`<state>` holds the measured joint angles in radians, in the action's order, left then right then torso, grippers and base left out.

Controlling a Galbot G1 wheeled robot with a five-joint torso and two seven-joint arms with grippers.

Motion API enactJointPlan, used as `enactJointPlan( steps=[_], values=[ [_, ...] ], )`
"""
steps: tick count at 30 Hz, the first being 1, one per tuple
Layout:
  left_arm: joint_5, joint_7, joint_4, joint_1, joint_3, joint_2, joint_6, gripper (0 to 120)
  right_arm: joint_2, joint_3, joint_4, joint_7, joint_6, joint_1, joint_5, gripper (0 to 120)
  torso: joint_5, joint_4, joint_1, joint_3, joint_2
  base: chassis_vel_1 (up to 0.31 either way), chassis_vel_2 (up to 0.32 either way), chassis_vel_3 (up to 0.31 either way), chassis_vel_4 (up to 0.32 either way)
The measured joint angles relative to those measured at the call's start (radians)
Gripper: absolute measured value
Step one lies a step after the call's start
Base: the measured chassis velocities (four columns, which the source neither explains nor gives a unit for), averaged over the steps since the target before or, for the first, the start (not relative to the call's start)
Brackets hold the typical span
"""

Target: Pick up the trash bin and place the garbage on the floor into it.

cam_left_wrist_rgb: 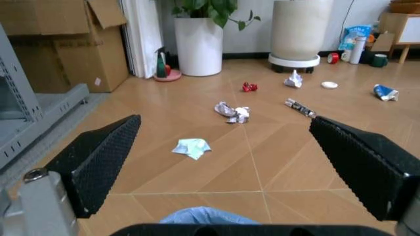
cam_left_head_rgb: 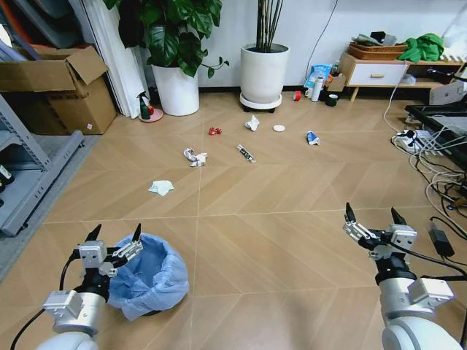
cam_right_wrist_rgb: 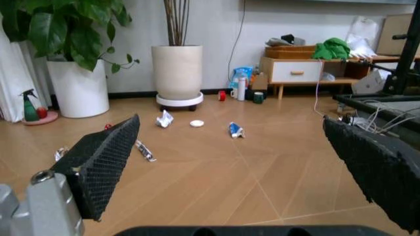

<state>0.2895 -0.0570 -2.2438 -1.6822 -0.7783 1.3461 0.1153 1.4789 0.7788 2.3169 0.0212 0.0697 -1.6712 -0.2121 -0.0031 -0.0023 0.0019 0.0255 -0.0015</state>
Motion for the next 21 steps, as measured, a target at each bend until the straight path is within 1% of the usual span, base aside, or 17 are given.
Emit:
enactJointPlan(
  steps=[9, 14, 17, 19, 21],
  values=[
    [0.025, 0.002, 0.002, 0.004, -0.003, -0.018, 0.017, 100, 0.005, -0.001, 0.000, -0.001, 0.000, -0.001, 0.005, 100, 0.0000, 0.0000, 0.000, 0.000, 0.000, 0.000, 0.000, 0.000, 0.000],
    [0.036, 0.005, 0.008, 0.010, -0.009, -0.044, 0.034, 100, 0.006, -0.002, 0.000, -0.001, 0.001, -0.001, 0.006, 100, 0.0000, 0.0000, 0.000, 0.000, 0.000, 0.000, 0.000, 0.000, 0.000],
    [0.049, 0.018, 0.009, 0.015, -0.013, -0.070, 0.073, 100, 0.006, -0.004, -0.003, -0.002, 0.001, 0.002, 0.008, 100, 0.0000, 0.0000, 0.000, 0.000, 0.000, 0.000, 0.000, 0.000, 0.000],
    [0.049, 0.019, 0.010, 0.016, -0.014, -0.076, 0.079, 100, 0.008, -0.006, -0.004, -0.002, 0.001, 0.003, 0.009, 100, 0.0000, 0.0000, 0.000, 0.000, 0.000, 0.000, 0.000, 0.000, 0.000],
    [0.050, 0.029, 0.015, 0.022, -0.014, -0.092, 0.109, 100, 0.011, -0.007, -0.006, -0.002, 0.001, 0.005, 0.009, 100, -0.0001, 0.0001, 0.000, 0.000, 0.000, 0.000, 0.000, 0.000, 0.000]
  ],
)
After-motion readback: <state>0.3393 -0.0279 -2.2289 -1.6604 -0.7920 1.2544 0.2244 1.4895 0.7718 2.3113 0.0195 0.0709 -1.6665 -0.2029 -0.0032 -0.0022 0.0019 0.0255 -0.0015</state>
